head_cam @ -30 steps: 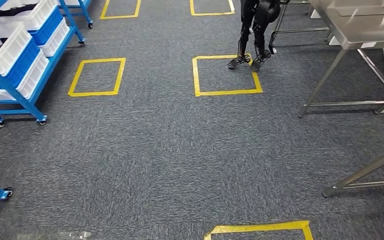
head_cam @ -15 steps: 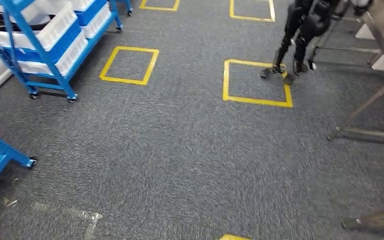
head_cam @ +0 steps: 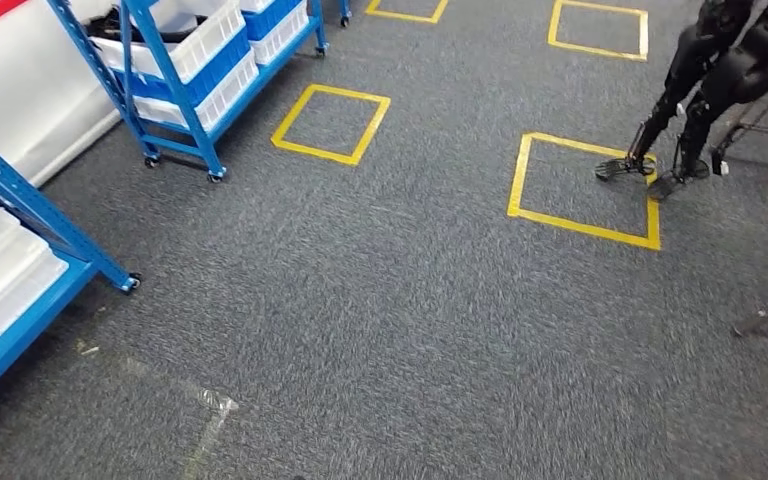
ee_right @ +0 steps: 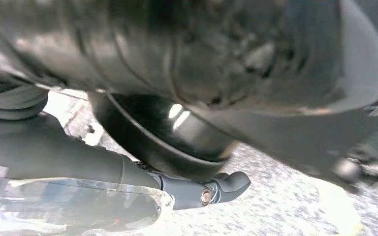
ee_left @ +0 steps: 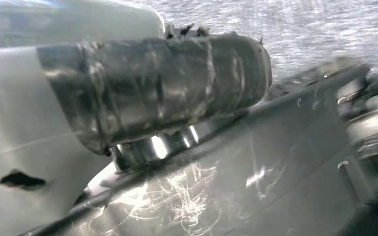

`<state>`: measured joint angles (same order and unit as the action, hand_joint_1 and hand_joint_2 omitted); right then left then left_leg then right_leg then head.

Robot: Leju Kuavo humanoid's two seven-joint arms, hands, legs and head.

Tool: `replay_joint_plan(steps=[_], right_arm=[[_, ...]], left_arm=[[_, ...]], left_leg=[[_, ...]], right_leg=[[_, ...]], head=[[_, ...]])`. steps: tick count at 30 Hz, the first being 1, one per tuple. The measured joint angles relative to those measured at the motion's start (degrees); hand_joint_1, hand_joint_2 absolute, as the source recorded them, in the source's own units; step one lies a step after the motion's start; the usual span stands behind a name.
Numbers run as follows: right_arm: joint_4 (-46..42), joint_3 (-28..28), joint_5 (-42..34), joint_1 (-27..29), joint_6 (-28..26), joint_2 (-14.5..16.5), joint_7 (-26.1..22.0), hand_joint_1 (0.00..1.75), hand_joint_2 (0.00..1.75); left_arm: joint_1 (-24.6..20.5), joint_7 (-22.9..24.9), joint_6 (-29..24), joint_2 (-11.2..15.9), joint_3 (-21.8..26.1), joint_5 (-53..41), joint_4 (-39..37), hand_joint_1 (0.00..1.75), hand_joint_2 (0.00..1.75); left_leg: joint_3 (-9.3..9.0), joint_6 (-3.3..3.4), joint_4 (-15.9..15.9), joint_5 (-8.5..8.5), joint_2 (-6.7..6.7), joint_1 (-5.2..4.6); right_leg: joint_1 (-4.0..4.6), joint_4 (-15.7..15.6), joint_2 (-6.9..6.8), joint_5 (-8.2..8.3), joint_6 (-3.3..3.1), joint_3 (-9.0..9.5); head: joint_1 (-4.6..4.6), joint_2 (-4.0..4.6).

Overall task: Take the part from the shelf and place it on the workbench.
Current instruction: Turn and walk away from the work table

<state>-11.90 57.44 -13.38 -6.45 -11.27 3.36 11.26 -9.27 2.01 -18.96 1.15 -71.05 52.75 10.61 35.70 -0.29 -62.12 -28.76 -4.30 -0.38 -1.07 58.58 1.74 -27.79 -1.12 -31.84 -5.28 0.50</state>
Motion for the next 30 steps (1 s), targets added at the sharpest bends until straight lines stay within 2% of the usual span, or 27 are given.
replay_joint_plan(steps=[1, 2, 3, 4, 5, 7, 8, 9, 10, 11, 12, 13, 15, 16, 17, 18, 19, 20, 21, 22, 24, 25, 26, 28, 29, 30], right_arm=[[0.0, 0.0, 0.0, 0.0, 0.0, 0.0, 0.0, 0.00, 0.00], [0.0, 0.0, 0.0, 0.1, 0.0, 0.0, 0.1, 0.00, 0.00], [0.0, 0.0, 0.0, 0.2, 0.0, 0.0, 0.1, 0.00, 0.00], [0.1, 0.0, 0.0, 0.2, 0.0, 0.0, 0.2, 0.00, 0.00], [0.1, 0.0, 0.0, 0.3, 0.0, 0.0, 0.2, 0.00, 0.00], [0.1, 0.0, 0.0, 0.2, 0.0, 0.0, 0.2, 0.00, 0.00], [0.1, 0.0, 0.0, 0.2, 0.0, 0.0, 0.2, 0.00, 0.00], [0.1, 0.0, 0.0, 0.1, 0.0, 0.0, 0.2, 0.00, 0.00], [0.1, 0.0, 0.0, 0.1, 0.0, 0.0, 0.2, 0.00, 0.00], [0.1, 0.0, 0.0, 0.1, 0.0, 0.0, 0.2, 0.00, 0.00], [0.1, 0.0, 0.0, 0.1, 0.0, 0.0, 0.3, 0.00, 0.00], [0.1, 0.0, 0.0, 0.0, 0.0, 0.0, 0.3, 0.00, 0.00], [0.1, 0.0, 0.0, -0.1, 0.0, 0.0, 0.3, 0.00, 0.00], [0.1, 0.0, 0.0, -0.1, 0.0, 0.0, 0.3, 0.00, 0.00], [0.1, 0.0, 0.0, -0.1, 0.0, 0.0, 0.3, 0.00, 0.00], [0.1, 0.0, 0.1, -0.1, 0.0, 0.0, 0.3, 0.00, 0.00], [0.1, 0.0, 0.1, -0.1, 0.0, -0.1, 0.3, 0.00, 0.00], [0.1, 0.0, 0.1, -0.1, 0.0, -0.1, 0.2, 0.00, 0.00], [0.1, 0.0, 0.2, -0.1, 0.0, -0.1, 0.2, 0.00, 0.00], [0.1, 0.0, 0.2, -0.1, 0.0, -0.1, 0.3, 0.00, 0.00], [0.1, 0.0, 0.2, -0.1, 0.0, -0.1, 0.3, 0.00, 0.00], [0.2, 0.0, 0.2, 0.0, 0.0, -0.1, 0.3, 0.00, 0.00], [0.2, 0.0, 0.2, 0.0, 0.1, -0.1, 0.3, 0.00, 0.00], [0.1, 0.0, 0.1, -0.1, 0.1, -0.1, 0.3, 0.00, 0.00], [0.1, 0.0, 0.1, -0.1, 0.1, -0.1, 0.3, 0.00, 0.00], [0.1, 0.0, 0.1, -0.1, 0.2, 0.0, 0.4, 0.00, 0.00]], left_arm=[[-0.1, 0.0, 0.0, 0.0, 0.0, 0.0, 0.0, 0.00, 0.00], [-0.2, 0.0, 0.0, 0.0, 0.0, 0.0, 0.0, 0.00, 0.00], [-0.3, 0.0, 0.0, 0.0, 0.0, 0.0, 0.0, 0.00, 0.00], [-0.3, 0.0, 0.0, 0.0, 0.0, 0.0, 0.0, 0.00, 0.00], [-0.3, 0.0, 0.0, 0.1, 0.0, 0.0, 0.0, 0.00, 0.00], [-0.2, 0.3, 0.0, 0.2, -0.1, 0.0, 0.0, 0.00, 0.00], [-0.1, 0.4, 0.0, 0.3, -0.1, 0.0, 0.0, 0.00, 0.00], [0.0, 0.5, 0.0, 0.4, -0.1, 0.0, 0.0, 0.00, 0.00], [0.1, 0.5, 0.0, 0.4, -0.1, 0.0, 0.0, 0.00, 0.00], [0.2, 0.6, 0.0, 0.4, -0.1, 0.0, 0.0, 0.00, 0.00], [0.2, 0.5, 0.1, 0.4, -0.1, -0.1, 0.0, 0.00, 0.00], [0.3, 0.5, 0.1, 0.4, -0.1, -0.1, 0.0, 0.00, 0.00], [0.3, 0.6, 0.2, 0.4, -0.1, -0.1, 0.0, 0.00, 0.00], [0.2, 0.6, 0.3, 0.3, -0.1, -0.1, 0.0, 0.00, 0.00], [0.2, 0.6, 0.3, 0.3, -0.1, -0.1, 0.0, 0.00, 0.00], [0.2, 0.6, 0.3, 0.2, -0.1, -0.1, 0.0, 0.00, 0.00], [0.2, 0.6, 0.3, 0.2, -0.1, -0.1, 0.0, 0.00, 0.00], [0.2, 0.6, 0.3, 0.2, -0.1, -0.1, 0.0, 0.00, 0.00], [0.2, 0.6, 0.4, 0.2, -0.1, -0.1, 0.0, 0.00, 0.00], [0.2, 0.6, 0.4, 0.1, -0.1, -0.1, 0.0, 0.00, 0.00], [0.2, 0.7, 0.4, 0.0, -0.1, -0.1, 0.0, 0.00, 0.00], [0.1, 0.8, 0.4, 0.0, -0.1, -0.1, 0.0, 0.00, 0.00], [0.1, 0.9, 0.4, -0.1, -0.1, -0.1, 0.0, 0.00, 0.00], [0.1, 1.1, 0.4, 0.0, -0.2, -0.2, 0.0, 0.00, 0.00], [0.2, 1.3, 0.4, 0.0, -0.2, -0.2, 0.0, 0.00, 0.00], [0.2, 1.4, 0.4, 0.0, -0.2, -0.2, 0.0, 0.00, 0.00]], left_leg=[[1.46, -0.34, -3.0, -1.44, 1.79, 0.00], [3.36, -0.62, -6.6, -2.95, 2.72, 0.13], [4.97, -0.87, -9.6, -3.87, 3.13, 0.25], [5.83, -1.07, -11.1, -3.90, 3.36, 0.38], [5.65, -1.20, -10.6, -2.92, 3.59, 0.49], [2.21, -1.18, -3.9, 0.93, 4.79, 0.59], [0.26, -0.97, -0.3, 2.17, 5.98, 0.36], [-1.06, -0.60, 2.2, 2.83, 6.82, 0.15], [-1.62, -0.23, 3.4, 2.81, 7.28, -0.06], [-1.70, 0.16, 3.6, 2.57, 7.17, -0.26], [-1.68, 0.55, 3.8, 2.63, 6.46, -0.19], [-1.84, 0.86, 4.0, 2.70, 5.88, -0.07], [-2.28, 1.57, 4.5, 2.87, 4.85, 0.27], [-2.40, 1.84, 4.6, 2.92, 4.40, 0.39], [-2.41, 2.05, 4.6, 2.90, 3.86, 0.42], [-2.40, 2.17, 4.6, 2.88, 3.21, 0.41], [-2.44, 2.21, 4.6, 2.85, 2.54, 0.41], [-2.51, 2.21, 4.6, 2.82, 1.71, 0.42], [-2.63, 2.15, 4.5, 2.76, 0.87, 0.47], [-2.76, 2.03, 4.4, 2.68, 0.02, 0.53], [-2.71, 1.53, 4.0, 2.39, -1.55, 0.63], [-2.53, 1.19, 3.8, 2.32, -2.18, 0.64], [-2.29, 0.85, 3.7, 2.31, -2.70, 0.67], [-1.92, 0.18, 3.9, 2.47, -3.58, 0.76], [-1.79, -0.09, 3.7, 2.38, -3.18, 0.75], [-1.26, -0.39, 2.7, 1.77, -1.81, 0.67]], right_leg=[[0.06, -0.1, -0.79, -0.09, -0.19, 0.22], [0.11, -0.1, -1.70, -0.24, -0.31, 0.32], [0.13, 0.0, -2.61, -0.41, -0.37, 0.39], [0.13, 0.1, -3.51, -0.60, -0.37, 0.49], [0.11, 0.1, -4.36, -0.81, -0.33, 0.62], [0.07, 0.3, -5.66, -1.29, -0.12, 1.08], [0.19, 0.3, -6.17, -1.56, 0.11, 1.33], [0.33, 0.4, -6.65, -1.79, 0.39, 1.53], [0.47, 0.3, -7.09, -1.96, 0.67, 1.69], [0.61, 0.2, -7.59, -2.08, 0.96, 1.85], [0.65, 0.1, -8.07, -2.19, 1.26, 2.09], [0.59, 0.2, -7.81, -2.46, 1.60, 2.25], [0.46, 2.9, -5.50, -4.30, 2.12, 1.30], [0.37, 5.8, -3.94, -5.82, 2.23, -0.06], [0.38, 9.6, -2.96, -7.56, 2.25, -2.02], [0.40, 13.3, -2.53, -8.82, 2.26, -4.02], [0.40, 15.7, -2.38, -9.19, 2.27, -5.46], [0.36, 16.3, -2.31, -8.46, 2.27, -6.13], [0.28, 14.5, -2.15, -6.65, 2.25, -5.70], [0.13, 11.1, -1.71, -4.24, 2.22, -4.45], [-0.23, 4.2, 0.77, -1.12, 2.17, -1.74], [-0.30, 2.2, 1.76, -0.58, 2.10, -1.03], [-0.25, 1.6, 2.36, -0.71, 1.95, -0.81], [-0.16, 1.3, 1.39, -0.53, 1.33, -0.59], [-0.20, 1.2, 0.79, -0.44, 0.98, -0.36], [-0.26, 1.0, 0.11, -0.36, 0.61, -0.11]], head=[[-0.17, 0.01], [-0.33, 0.01], [-0.34, 0.01], [-0.35, 0.01], [-0.35, 0.01], [-0.38, 0.01], [-0.39, 0.01], [-0.35, 0.01], [-0.33, 0.01], [-0.30, 0.01], [-0.28, 0.01], [-0.27, 0.01], [0.08, 0.01], [0.32, 0.01], [0.50, 0.01], [0.59, 0.01], [0.59, 0.01], [0.60, 0.01], [0.60, 0.01], [0.61, 0.01], [0.61, 0.01], [0.63, 0.00], [0.64, 0.00], [0.69, 0.00], [0.67, 0.01], [0.49, 0.01]])
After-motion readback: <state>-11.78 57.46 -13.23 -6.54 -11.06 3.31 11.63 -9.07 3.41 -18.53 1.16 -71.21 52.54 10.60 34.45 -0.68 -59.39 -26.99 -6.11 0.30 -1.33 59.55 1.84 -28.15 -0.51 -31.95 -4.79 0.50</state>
